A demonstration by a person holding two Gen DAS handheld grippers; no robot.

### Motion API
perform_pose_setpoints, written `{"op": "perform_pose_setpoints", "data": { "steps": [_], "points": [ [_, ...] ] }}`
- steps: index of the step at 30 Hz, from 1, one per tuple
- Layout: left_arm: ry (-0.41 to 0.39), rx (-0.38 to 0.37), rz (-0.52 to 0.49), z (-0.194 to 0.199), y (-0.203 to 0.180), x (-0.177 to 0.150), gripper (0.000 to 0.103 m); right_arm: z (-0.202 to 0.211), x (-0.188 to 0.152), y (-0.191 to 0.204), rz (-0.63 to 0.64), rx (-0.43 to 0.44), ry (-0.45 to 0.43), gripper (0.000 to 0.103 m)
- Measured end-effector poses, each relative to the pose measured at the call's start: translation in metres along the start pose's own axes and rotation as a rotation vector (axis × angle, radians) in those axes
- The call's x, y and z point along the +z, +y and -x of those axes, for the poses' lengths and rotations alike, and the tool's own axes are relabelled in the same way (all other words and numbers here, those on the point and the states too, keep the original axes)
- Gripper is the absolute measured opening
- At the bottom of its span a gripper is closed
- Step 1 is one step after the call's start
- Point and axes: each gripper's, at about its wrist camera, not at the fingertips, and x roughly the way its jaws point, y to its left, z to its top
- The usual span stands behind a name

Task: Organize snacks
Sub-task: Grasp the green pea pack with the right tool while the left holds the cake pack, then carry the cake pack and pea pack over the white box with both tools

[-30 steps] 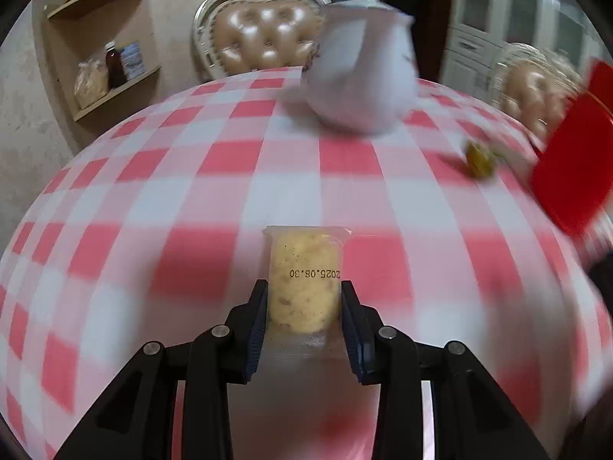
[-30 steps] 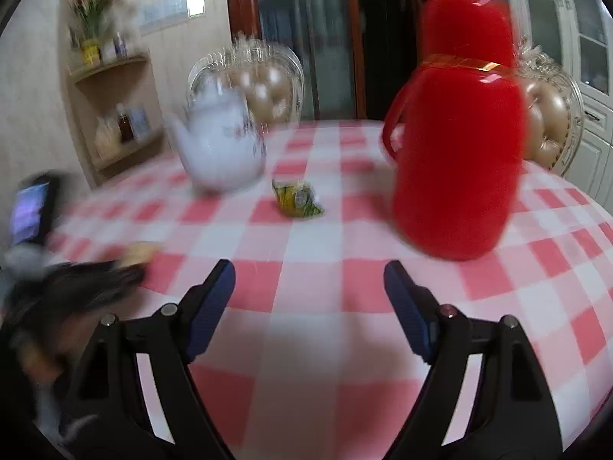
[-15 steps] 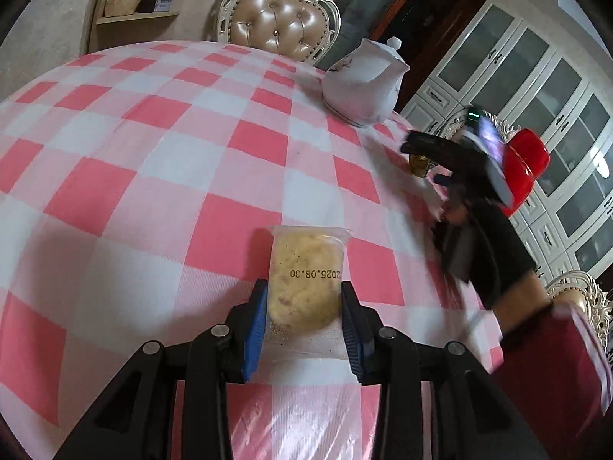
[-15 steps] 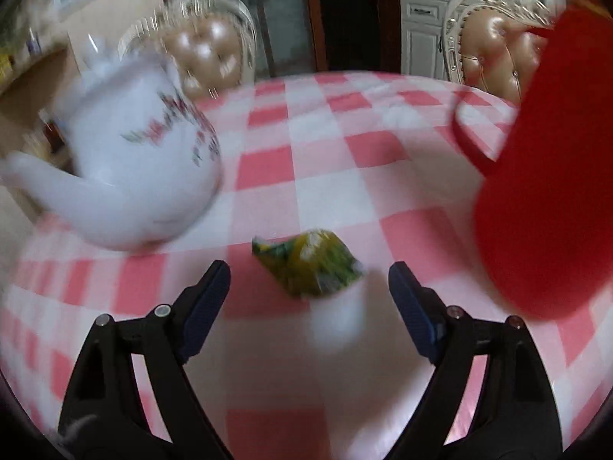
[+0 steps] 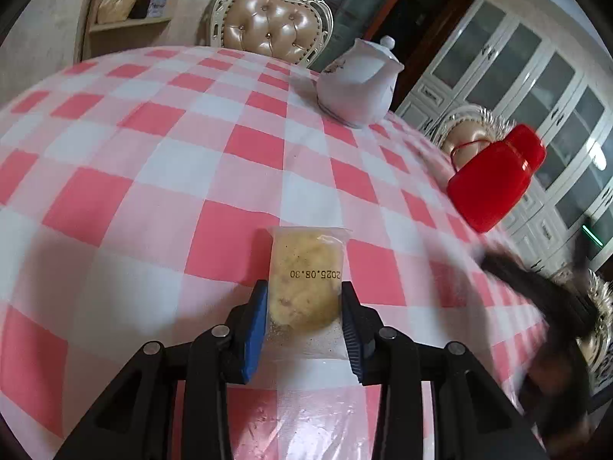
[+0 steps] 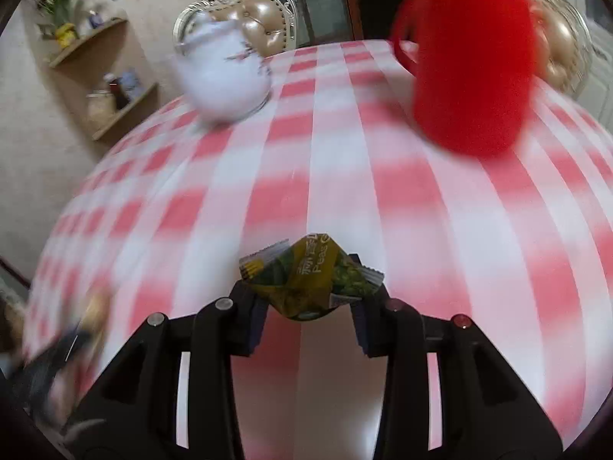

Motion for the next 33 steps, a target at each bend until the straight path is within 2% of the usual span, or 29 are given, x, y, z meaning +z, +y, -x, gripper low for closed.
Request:
{"op": "perform_pose_setpoints", "data": {
  "steps": [4,6,8,9,11,14,17,18,22,25,27,30,33],
  "points": [
    [-0.014,0.095,-0.015,-0.006,-0.006,0.007,0.041,0.097,-0.087,-0.010,-0.020,0.075,-0.038,0.042],
    [-0.019,0.133,-0.021,-0.014,-0.011,0.014,0.055,0.127,-0.120,-0.012,-0.025,0.105,-0.056,0.042],
    [-0.002,0.204,-0.070,-0.026,-0.022,0.020,0.059,0.140,-0.141,-0.017,-0.055,0.131,-0.064,0.042],
    [0.008,0.243,-0.108,-0.030,-0.028,0.019,0.058,0.148,-0.154,-0.015,-0.060,0.131,-0.061,0.042],
    [0.015,0.300,-0.152,-0.026,-0.035,0.010,0.037,0.159,-0.172,-0.012,-0.069,0.129,-0.071,0.042],
    [0.035,0.254,-0.167,-0.004,-0.037,-0.018,0.037,0.168,-0.190,-0.007,-0.099,0.182,-0.077,0.042],
    [0.033,0.224,-0.205,0.036,-0.039,-0.068,0.037,0.163,-0.208,0.001,-0.136,0.229,-0.079,0.042],
    [0.035,0.197,-0.188,0.051,-0.036,-0.084,0.037,0.159,-0.216,0.004,-0.162,0.253,-0.083,0.042],
    [0.023,0.168,-0.149,0.103,-0.031,-0.139,0.037,0.147,-0.240,0.014,-0.221,0.319,-0.054,0.042],
    [-0.049,0.165,-0.128,0.147,-0.030,-0.178,0.037,0.156,-0.244,0.028,-0.173,0.320,-0.097,0.042],
    [-0.092,0.148,-0.090,0.174,-0.028,-0.199,0.037,0.163,-0.247,0.034,-0.162,0.354,-0.121,0.042],
    [-0.145,0.148,-0.054,0.203,-0.024,-0.216,0.037,0.165,-0.253,0.041,-0.164,0.362,-0.125,0.042],
    [-0.202,0.169,-0.061,0.229,-0.024,-0.230,0.037,0.168,-0.261,0.048,-0.148,0.345,-0.131,0.042]
  ]
}}
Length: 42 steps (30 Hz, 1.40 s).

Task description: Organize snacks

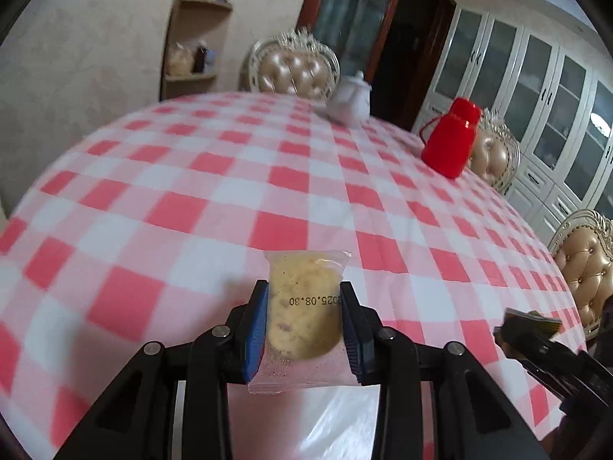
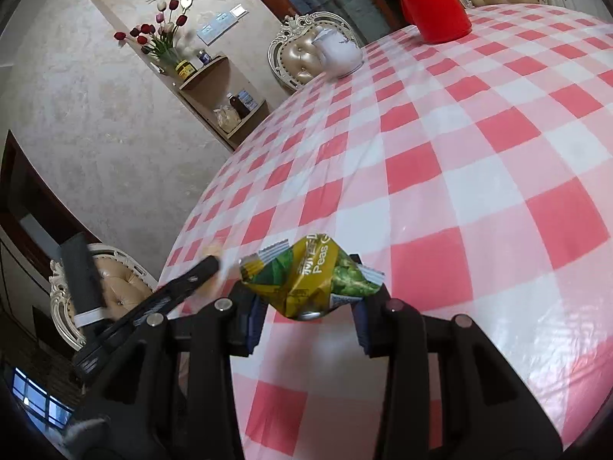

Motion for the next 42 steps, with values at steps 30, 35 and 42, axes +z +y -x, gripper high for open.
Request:
{"op": "perform_pose_setpoints", "data": {
  "steps": [30,35,42],
  "points": [
    [-0.046,0.440,0.176,0.277,0.282,-0.154,0.045,-0.059,-0.266,0.315,0.787,0.366,0.459,0.051],
    [-0.038,0.422,0.197,0.269,0.293,-0.153,0.095,-0.059,-0.285,0.316,0.889,0.266,0.428,0.078],
    [-0.047,0.509,0.147,0.264,0.282,-0.162,0.095,-0.060,-0.283,0.305,0.844,0.201,0.496,0.083]
  ]
}}
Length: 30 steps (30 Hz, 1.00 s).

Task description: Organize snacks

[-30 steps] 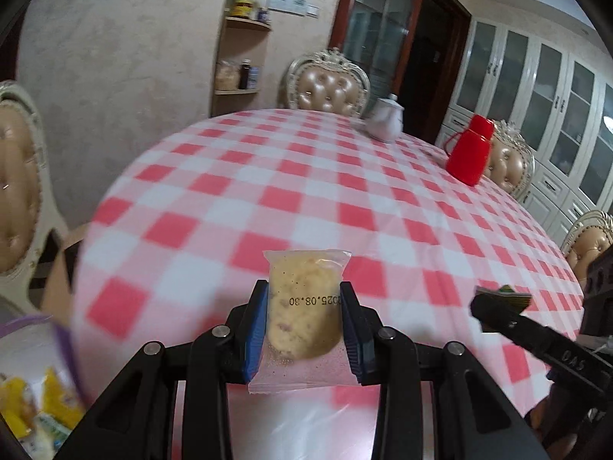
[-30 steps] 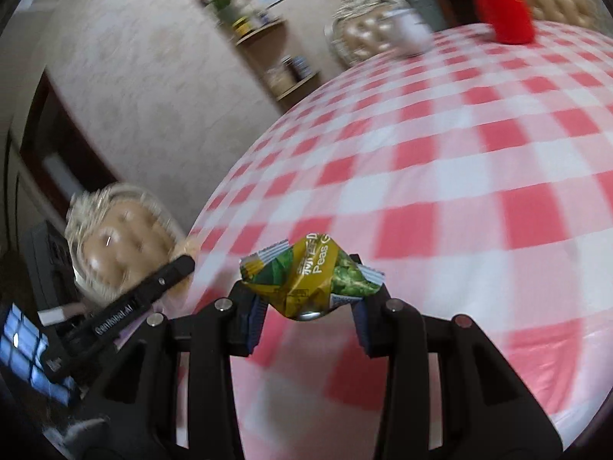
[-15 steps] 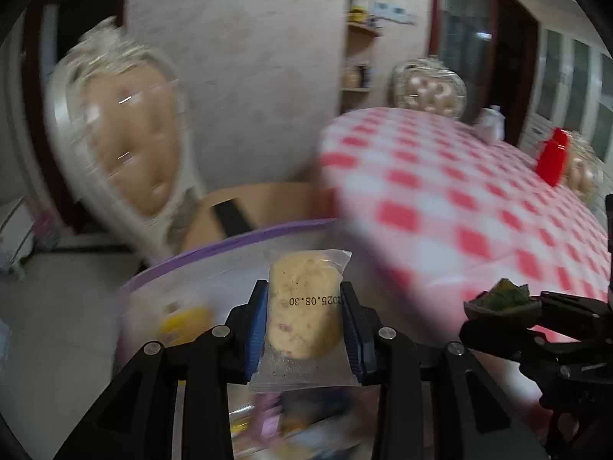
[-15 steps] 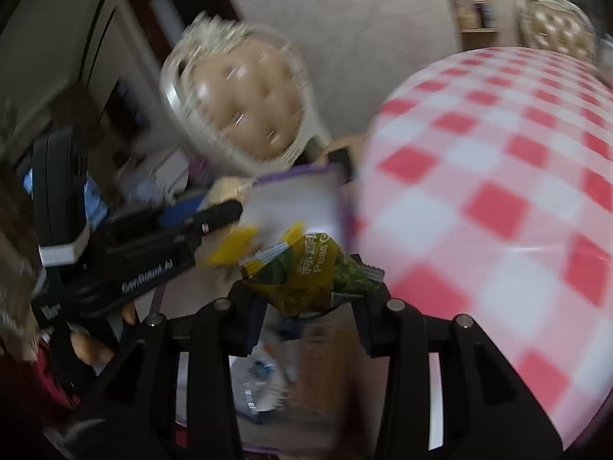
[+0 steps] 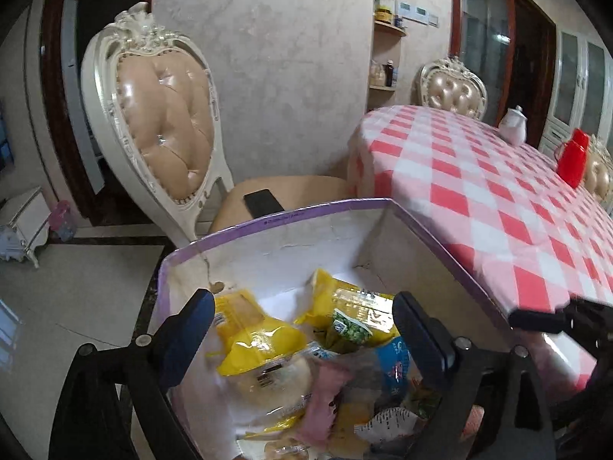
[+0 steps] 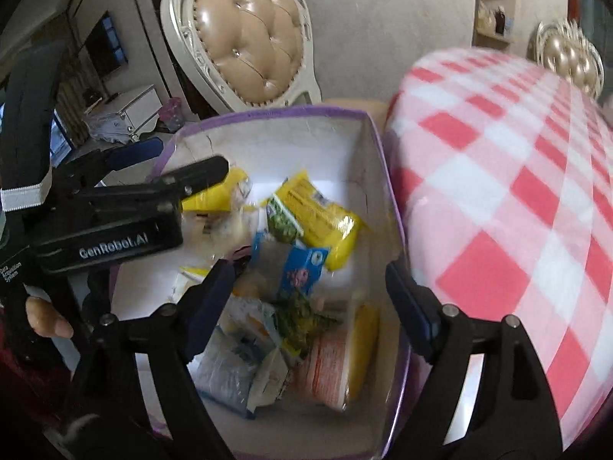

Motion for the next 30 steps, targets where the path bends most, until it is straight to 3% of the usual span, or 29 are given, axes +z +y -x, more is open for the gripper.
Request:
{"op": "perform_pose_setpoints", "data": {
  "steps": [4,6,11,17,30],
  "points": [
    [0.000,0.237,-0.041,0.007,-0.004,-0.001,0.095,0.006,-0.008,0.009,0.031,-0.093,0.015,0.085],
    [-0.008,0.278,-0.064,0.009,-0.008,-0.002,0.095,0.009,-0.008,0.014,0.041,-0.105,0.010,0.087],
    [0.093,0.127,-0.028,0.002,-0.008,-0.005,0.095,0.009,-0.010,0.019,0.035,-0.121,0.033,0.089],
    [0.196,0.046,0.015,-0.007,-0.010,-0.011,0.095,-0.003,-0.013,0.017,0.016,-0.145,0.104,0.089],
    [0.253,0.021,0.042,-0.016,-0.005,-0.015,0.095,-0.014,-0.014,0.020,0.010,-0.137,0.146,0.089]
  ]
}}
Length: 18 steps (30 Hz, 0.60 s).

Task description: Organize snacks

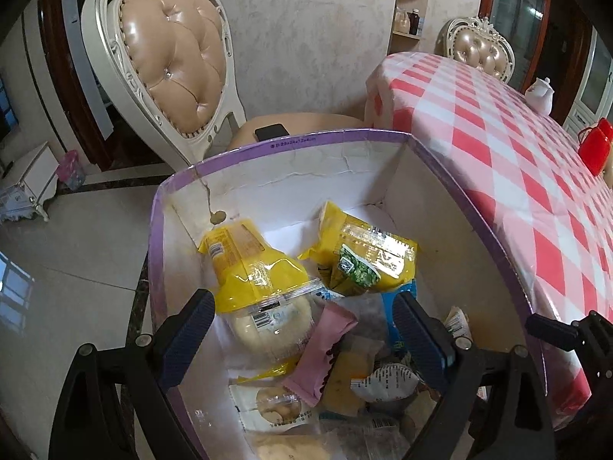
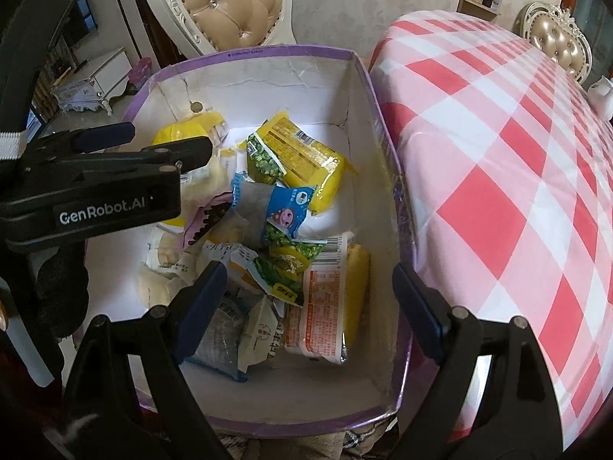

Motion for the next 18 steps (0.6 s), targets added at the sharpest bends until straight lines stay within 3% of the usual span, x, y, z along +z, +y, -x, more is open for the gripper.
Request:
{"op": "perform_pose_setpoints", "data": {
  "steps": [18],
  "points": [
    [0.021,-0.005,0.014,-0.0034,0.0047,0.0006,0.095,-0.0060,-0.0036,0.0035,-0.005,0.018,0.021,0.089]
  ]
}}
